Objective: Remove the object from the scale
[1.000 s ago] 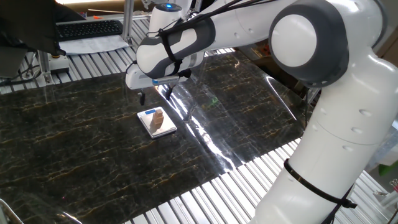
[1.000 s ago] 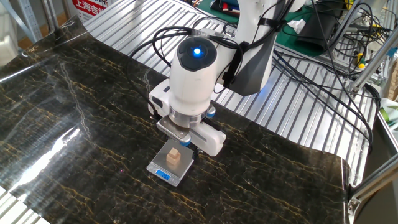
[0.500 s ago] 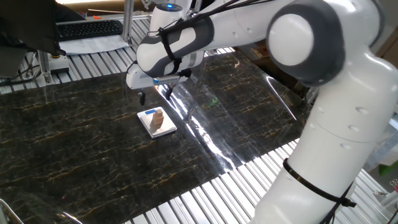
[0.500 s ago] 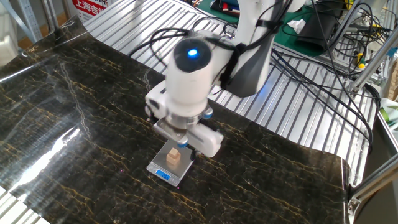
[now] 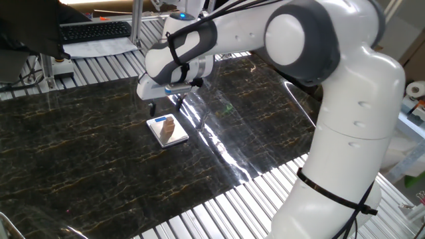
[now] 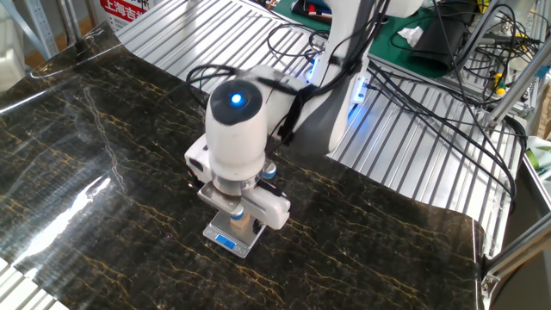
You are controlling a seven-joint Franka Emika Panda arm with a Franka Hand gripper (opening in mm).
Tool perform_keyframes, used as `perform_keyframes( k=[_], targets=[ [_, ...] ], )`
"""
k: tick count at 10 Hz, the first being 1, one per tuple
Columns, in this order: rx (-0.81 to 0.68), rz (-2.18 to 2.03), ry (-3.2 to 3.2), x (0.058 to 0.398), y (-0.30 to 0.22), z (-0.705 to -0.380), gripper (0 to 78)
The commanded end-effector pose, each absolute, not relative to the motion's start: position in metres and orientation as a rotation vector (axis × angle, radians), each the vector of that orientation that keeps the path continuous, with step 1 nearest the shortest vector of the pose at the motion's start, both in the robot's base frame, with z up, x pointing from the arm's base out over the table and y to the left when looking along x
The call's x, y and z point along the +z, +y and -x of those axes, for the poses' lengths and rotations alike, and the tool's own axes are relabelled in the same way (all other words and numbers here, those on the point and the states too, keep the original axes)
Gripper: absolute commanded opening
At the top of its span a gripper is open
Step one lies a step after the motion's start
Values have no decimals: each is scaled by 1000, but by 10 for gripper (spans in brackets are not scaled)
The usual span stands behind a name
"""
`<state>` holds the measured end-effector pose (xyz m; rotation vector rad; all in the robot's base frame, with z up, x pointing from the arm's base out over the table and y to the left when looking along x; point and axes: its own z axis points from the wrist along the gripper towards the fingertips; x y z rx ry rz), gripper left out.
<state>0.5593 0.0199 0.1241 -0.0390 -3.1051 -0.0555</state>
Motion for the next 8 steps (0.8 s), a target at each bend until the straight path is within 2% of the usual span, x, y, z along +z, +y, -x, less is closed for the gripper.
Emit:
perform_keyframes(
  k=[1, 8],
  targets=[
    [-74, 35, -3106, 116, 18, -543, 775],
    [-69, 62, -3123, 98, 22, -542, 775]
  ],
)
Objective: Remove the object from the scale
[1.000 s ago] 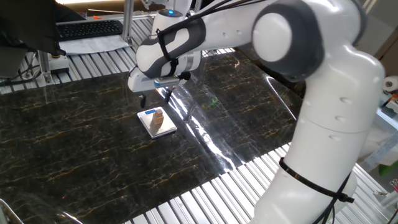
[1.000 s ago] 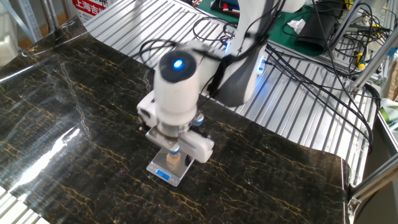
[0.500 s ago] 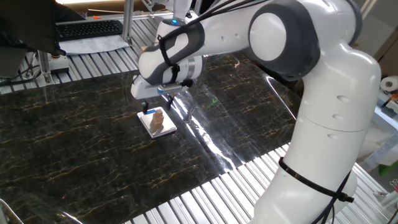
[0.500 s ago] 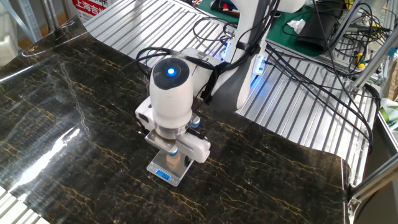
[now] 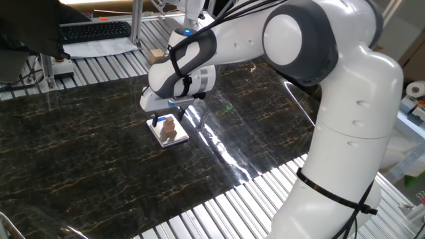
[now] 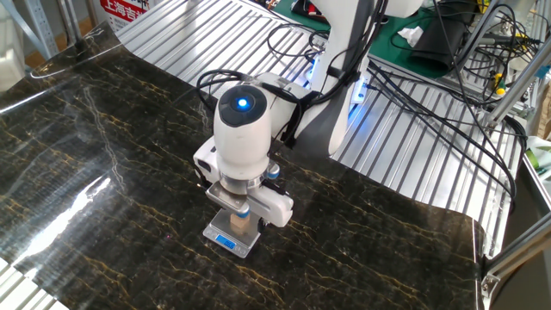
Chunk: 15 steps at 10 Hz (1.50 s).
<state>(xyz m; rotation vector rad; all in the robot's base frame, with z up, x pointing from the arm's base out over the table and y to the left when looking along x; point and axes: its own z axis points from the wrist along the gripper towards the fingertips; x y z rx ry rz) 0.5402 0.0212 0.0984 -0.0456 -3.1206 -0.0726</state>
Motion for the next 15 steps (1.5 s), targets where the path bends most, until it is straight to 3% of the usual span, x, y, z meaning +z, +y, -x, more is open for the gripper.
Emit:
perform_keyframes(
  k=[1, 15],
  targets=[
    [-69, 65, -3123, 96, 22, -542, 775],
    [7, 130, -3092, 88, 13, -543, 775]
  ],
)
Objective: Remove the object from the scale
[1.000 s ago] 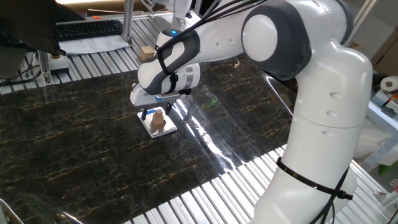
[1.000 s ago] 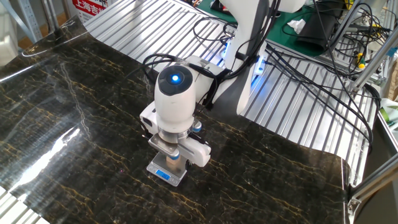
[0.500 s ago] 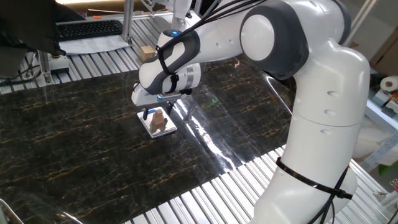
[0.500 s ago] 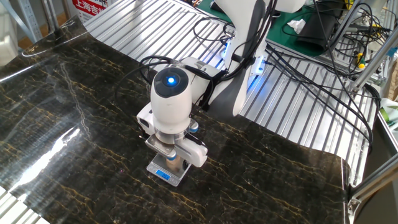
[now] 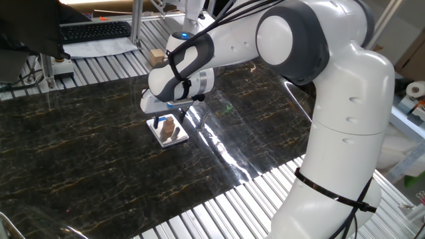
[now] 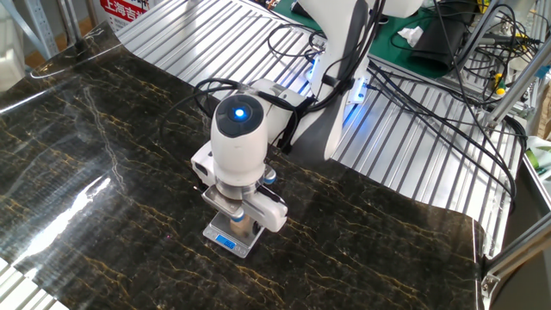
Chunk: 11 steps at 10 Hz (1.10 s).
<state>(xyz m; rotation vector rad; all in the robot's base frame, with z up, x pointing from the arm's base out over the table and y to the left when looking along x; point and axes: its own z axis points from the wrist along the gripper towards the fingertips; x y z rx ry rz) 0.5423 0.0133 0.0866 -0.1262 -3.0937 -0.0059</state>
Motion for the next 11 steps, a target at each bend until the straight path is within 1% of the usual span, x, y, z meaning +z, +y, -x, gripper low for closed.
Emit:
perform_keyframes(
  k=[1, 5, 11],
  targets=[
    [4, 122, -3086, 87, 13, -543, 775],
    [-1, 93, -3080, 80, 14, -544, 775],
    [-19, 20, -3080, 82, 14, -544, 775]
  ],
)
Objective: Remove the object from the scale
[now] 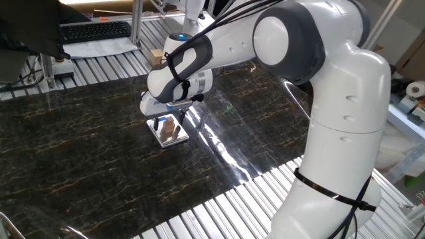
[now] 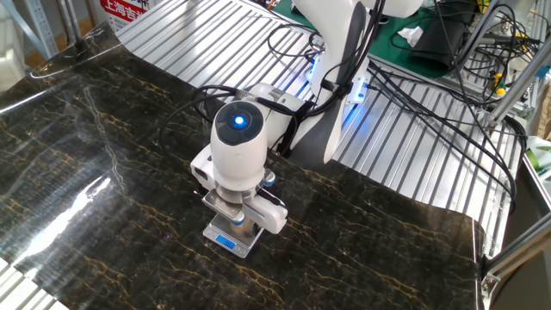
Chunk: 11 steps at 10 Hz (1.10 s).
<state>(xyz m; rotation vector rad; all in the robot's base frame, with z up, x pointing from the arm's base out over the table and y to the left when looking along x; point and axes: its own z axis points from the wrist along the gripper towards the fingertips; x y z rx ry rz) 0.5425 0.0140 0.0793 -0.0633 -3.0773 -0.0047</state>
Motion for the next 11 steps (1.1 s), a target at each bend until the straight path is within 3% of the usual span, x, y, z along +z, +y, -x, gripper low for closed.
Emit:
perform_keyframes(
  k=[1, 11],
  targets=[
    [-19, 21, -3080, 82, 14, -544, 775],
    [-14, 51, -3082, 81, 13, -543, 775]
  ],
)
